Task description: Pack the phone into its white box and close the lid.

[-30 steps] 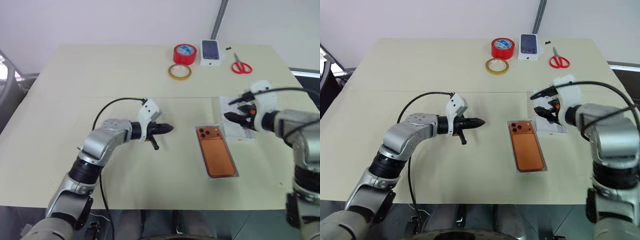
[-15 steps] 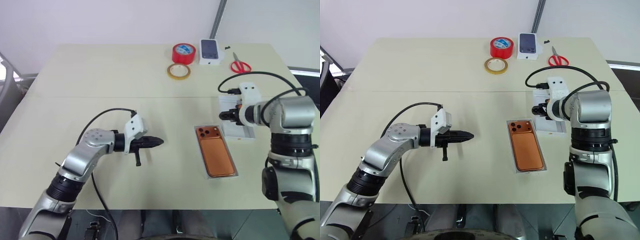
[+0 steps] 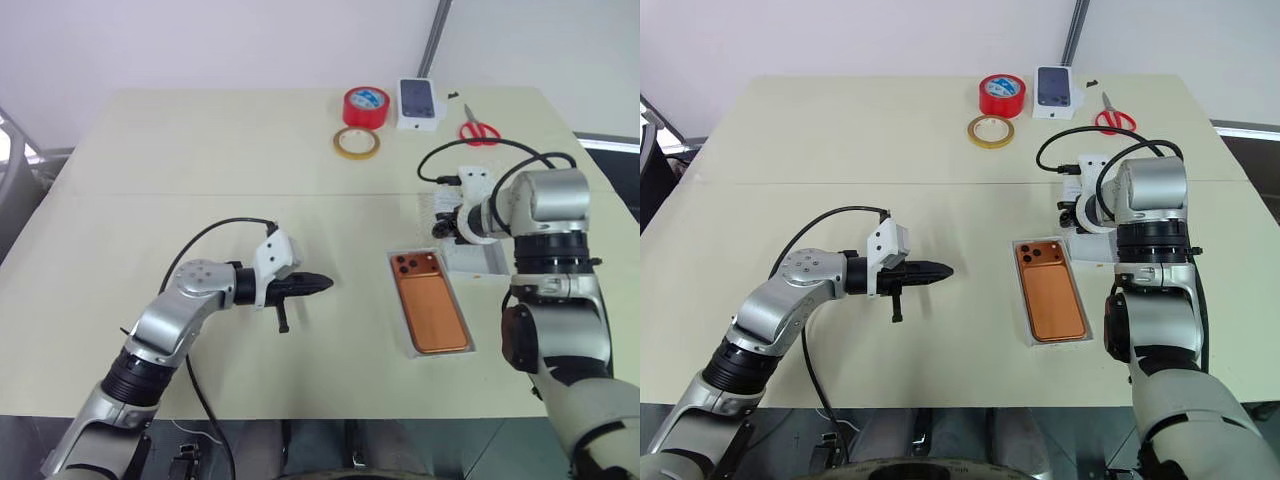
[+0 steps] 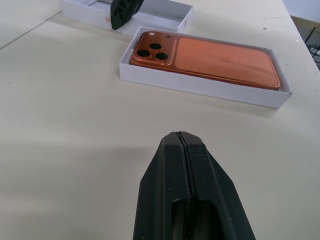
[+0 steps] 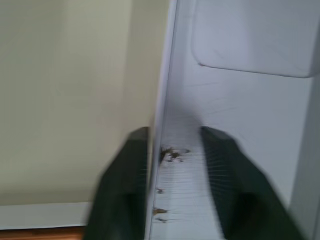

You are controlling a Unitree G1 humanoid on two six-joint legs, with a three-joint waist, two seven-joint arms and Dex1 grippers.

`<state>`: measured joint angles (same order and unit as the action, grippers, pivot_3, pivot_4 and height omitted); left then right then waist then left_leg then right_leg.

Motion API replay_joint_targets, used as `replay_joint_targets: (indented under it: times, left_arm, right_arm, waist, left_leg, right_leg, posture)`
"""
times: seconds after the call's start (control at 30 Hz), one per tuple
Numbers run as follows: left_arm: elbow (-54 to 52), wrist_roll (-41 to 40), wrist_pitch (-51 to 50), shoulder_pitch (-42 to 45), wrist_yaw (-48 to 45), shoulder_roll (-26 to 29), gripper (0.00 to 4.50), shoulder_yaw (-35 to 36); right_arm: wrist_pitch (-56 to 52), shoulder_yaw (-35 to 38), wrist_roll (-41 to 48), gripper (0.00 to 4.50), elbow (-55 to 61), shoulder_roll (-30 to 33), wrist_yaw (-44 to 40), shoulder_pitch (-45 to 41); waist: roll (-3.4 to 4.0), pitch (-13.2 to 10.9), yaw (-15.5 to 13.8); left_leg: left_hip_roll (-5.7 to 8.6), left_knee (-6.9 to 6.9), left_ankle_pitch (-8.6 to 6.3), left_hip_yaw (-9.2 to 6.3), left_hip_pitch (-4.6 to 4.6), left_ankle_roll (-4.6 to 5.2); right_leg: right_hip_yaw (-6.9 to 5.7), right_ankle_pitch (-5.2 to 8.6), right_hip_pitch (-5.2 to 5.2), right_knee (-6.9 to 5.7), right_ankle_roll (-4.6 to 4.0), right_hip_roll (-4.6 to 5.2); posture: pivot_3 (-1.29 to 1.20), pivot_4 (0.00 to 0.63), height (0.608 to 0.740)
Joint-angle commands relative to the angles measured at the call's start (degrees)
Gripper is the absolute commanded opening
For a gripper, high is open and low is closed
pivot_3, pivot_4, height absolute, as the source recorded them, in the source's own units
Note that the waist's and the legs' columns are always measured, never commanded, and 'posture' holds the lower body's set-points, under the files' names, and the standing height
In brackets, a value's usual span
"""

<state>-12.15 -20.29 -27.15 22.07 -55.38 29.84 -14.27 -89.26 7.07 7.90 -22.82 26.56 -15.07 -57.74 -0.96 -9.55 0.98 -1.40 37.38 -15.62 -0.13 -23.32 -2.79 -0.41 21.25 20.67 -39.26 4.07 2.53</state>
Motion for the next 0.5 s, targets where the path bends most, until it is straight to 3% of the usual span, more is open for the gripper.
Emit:
replay_joint_targets:
  times: [0.03, 0.27, 0.33, 0.4, 0.5]
  left_arm:
    - [-1.57, 0.31, 0.98, -0.39, 0.85, -0.27, 0.00, 0.77]
    - [-1.89, 0.56, 1.02, -1.49, 3.31, -0.35, 0.00, 2.27]
    - [-0.24, 0.49, 1.09, -0.87, 5.24, -0.98, 0.00, 3.99]
    - [1.57, 0.44, 1.24, -0.05, 7.02, -1.71, 0.00, 5.81]
    - [6.69, 0.97, 2.26, 2.63, 9.40, -2.69, 0.00, 8.57]
  right_arm:
    - [-0.39, 0.36, 0.18, 0.08, -0.35, 0.15, 0.53, -1.94]
    - [-3.24, 10.17, 3.82, 0.08, 2.01, 0.41, 0.92, -5.10]
    - [-3.24, 12.68, 11.16, 0.08, 3.58, 1.94, -1.43, -5.11]
    - [-3.24, 14.87, 21.83, 0.08, 4.43, 3.50, -1.28, -4.65]
    - [-3.24, 10.82, 58.25, 0.08, 8.00, 10.21, 2.07, -0.75]
  waist:
    - [0.00, 0.00, -0.02]
    - [0.01, 0.00, -0.12]
    - [0.01, 0.00, -0.14]
    - [0.02, -0.01, -0.17]
    - [0.00, -0.04, -0.39]
  left_leg:
    - [0.00, -0.01, 0.00, 0.00, 0.00, 0.00]
    - [-0.01, 0.00, 0.00, 0.01, -0.04, 0.00]
    - [-0.01, -0.01, 0.00, 0.02, -0.04, 0.00]
    - [-0.01, -0.01, -0.01, 0.02, -0.05, 0.02]
    - [-0.01, 0.01, -0.05, 0.01, -0.09, 0.09]
  right_leg:
    - [0.00, 0.00, 0.00, 0.00, 0.00, 0.00]
    - [0.01, 0.00, 0.04, -0.01, 0.00, 0.00]
    - [0.01, 0.00, 0.05, -0.01, 0.00, 0.00]
    - [0.00, 0.00, 0.05, 0.00, 0.00, 0.00]
    - [-0.01, 0.00, 0.05, 0.01, 0.00, 0.00]
  posture:
    - [0.00, 0.150, 0.740]
    - [0.00, 0.150, 0.740]
    - [0.00, 0.150, 0.740]
    - [0.00, 0.150, 0.740]
    - [0.00, 0.150, 0.740]
